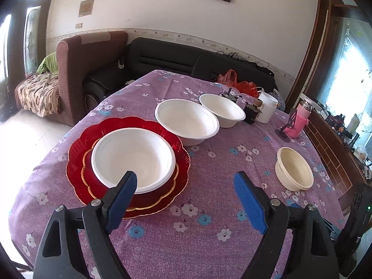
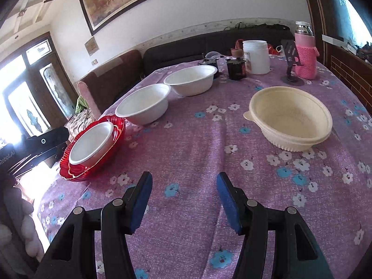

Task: Organize plates and bowls
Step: 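Open the right tool and move toward the next white bowl, then grasp the rim of another white paper bowl with the right tool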

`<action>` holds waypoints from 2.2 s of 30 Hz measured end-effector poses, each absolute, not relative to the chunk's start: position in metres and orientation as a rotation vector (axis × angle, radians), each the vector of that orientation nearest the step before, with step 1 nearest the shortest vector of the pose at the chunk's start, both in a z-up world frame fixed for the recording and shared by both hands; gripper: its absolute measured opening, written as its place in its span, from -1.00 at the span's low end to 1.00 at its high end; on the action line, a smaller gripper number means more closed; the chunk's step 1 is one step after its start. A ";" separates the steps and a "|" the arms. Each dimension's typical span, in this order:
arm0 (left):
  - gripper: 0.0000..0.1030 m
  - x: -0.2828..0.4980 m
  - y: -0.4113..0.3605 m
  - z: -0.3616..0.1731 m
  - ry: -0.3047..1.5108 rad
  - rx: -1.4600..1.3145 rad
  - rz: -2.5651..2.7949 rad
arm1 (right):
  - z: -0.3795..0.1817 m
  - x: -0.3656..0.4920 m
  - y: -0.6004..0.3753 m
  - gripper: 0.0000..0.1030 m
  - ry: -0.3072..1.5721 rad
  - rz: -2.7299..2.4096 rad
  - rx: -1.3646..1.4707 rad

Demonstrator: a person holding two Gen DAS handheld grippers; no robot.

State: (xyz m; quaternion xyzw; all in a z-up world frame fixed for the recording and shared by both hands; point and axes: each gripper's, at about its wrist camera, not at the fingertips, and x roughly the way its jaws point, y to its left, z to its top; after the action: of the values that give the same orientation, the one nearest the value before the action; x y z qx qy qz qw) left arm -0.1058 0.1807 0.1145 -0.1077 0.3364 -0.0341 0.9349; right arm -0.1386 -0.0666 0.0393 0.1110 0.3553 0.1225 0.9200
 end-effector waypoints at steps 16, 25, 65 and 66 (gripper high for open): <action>0.78 -0.080 0.236 0.213 0.606 -0.218 -0.100 | 0.174 -0.110 -0.072 0.42 0.486 0.269 0.189; 0.78 0.018 0.254 0.222 0.697 -0.278 -0.102 | 0.209 -0.018 -0.046 0.53 0.457 0.339 0.361; 0.21 0.168 0.167 0.048 1.305 -0.270 -0.221 | 0.001 0.098 0.002 -0.58 0.964 0.319 0.477; 0.21 0.163 0.163 0.048 1.307 -0.263 -0.233 | 0.005 0.092 -0.001 -0.58 0.968 0.311 0.462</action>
State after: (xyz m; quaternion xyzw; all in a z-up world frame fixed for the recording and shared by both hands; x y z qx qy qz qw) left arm 0.1630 0.1627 0.0485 -0.1219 0.6048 -0.1080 0.7795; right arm 0.0921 -0.0009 0.0049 0.2190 0.4592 0.1475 0.8482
